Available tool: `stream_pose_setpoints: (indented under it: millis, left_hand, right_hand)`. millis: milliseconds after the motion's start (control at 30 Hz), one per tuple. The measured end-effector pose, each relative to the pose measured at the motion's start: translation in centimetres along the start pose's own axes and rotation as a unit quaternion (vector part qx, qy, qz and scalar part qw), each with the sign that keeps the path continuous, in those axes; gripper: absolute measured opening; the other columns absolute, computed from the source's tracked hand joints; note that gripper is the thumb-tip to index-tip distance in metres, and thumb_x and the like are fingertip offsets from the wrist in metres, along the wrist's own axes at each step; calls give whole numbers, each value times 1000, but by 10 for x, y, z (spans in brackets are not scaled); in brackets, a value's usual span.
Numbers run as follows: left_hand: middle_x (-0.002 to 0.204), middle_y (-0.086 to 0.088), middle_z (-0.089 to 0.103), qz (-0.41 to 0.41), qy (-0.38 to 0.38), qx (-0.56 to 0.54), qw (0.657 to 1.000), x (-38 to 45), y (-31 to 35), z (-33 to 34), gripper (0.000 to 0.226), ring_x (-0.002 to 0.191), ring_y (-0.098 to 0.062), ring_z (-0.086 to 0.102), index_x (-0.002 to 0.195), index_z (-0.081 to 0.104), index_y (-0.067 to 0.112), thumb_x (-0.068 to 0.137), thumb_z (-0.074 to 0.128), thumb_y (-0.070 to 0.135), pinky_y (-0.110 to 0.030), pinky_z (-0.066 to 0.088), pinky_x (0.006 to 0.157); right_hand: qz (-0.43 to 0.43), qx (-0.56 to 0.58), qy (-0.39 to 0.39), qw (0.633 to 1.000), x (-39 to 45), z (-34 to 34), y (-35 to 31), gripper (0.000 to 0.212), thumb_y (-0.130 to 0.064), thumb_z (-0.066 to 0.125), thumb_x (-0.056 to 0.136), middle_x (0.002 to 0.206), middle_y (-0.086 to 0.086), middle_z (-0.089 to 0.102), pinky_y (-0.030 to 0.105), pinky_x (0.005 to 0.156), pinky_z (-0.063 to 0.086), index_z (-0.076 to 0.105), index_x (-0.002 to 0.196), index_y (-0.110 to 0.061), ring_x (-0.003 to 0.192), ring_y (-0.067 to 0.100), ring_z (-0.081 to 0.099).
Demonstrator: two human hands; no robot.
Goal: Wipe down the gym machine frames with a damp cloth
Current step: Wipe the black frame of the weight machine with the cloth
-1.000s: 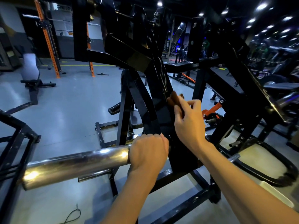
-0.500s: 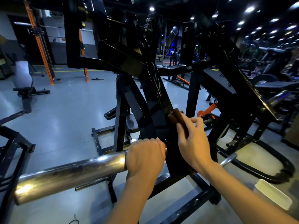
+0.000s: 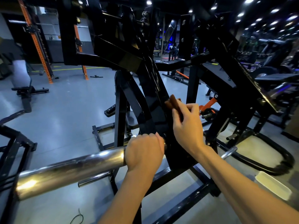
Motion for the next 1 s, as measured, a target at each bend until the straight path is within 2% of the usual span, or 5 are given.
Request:
stream_pose_setpoints:
  millis: [167, 333, 500, 833, 1000]
  left_hand:
    - [45, -2, 50, -17, -4, 6, 1000, 1, -1, 1, 47, 39, -19, 44, 53, 61, 18, 97, 57, 35, -29, 41, 45]
    - [42, -2, 49, -21, -5, -3, 1000, 1, -2, -3, 46, 36, -19, 44, 50, 60, 17, 93, 65, 32, -27, 37, 42]
    - [48, 1, 34, -20, -24, 22, 999, 1, -2, -8, 48, 42, -17, 30, 54, 60, 20, 99, 54, 36, -27, 29, 46]
    - [66, 1, 52, 7, -70, 4, 998, 2, -1, -17, 53, 56, -17, 48, 81, 63, 22, 109, 21, 38, -30, 39, 57]
    - [61, 1, 56, -20, -75, 27, 997, 1, 0, -19, 50, 51, -18, 47, 75, 67, 19, 106, 32, 36, -30, 37, 51]
  right_hand:
    - [-87, -42, -43, 994, -44, -11, 5, 46, -33, 55, 105, 119, -8, 40, 16, 59, 49, 49, 150, -32, 85, 1, 55]
    - [38, 4, -2, 999, -15, -11, 17, 39, -32, 53, 107, 114, -2, 44, 26, 57, 53, 52, 146, -34, 74, 10, 59]
    - [-86, -32, -47, 995, -61, -19, 10, 46, -32, 53, 105, 120, -6, 40, 11, 64, 48, 50, 151, -27, 85, 0, 55]
    - [-78, -9, -47, 996, -63, -20, 9, 45, -31, 58, 104, 121, -7, 43, 11, 65, 51, 54, 149, -28, 91, -3, 57]
    - [48, 25, 2, 999, -34, -20, 28, 39, -31, 56, 106, 115, -4, 46, 19, 60, 51, 56, 145, -29, 77, 7, 59]
Point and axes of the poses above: each hand's wrist, its own x-axis towards the middle knuckle, its own z-axis out of the palm, y = z × x, the point moved 3 cm from there along x, towards the middle knuckle
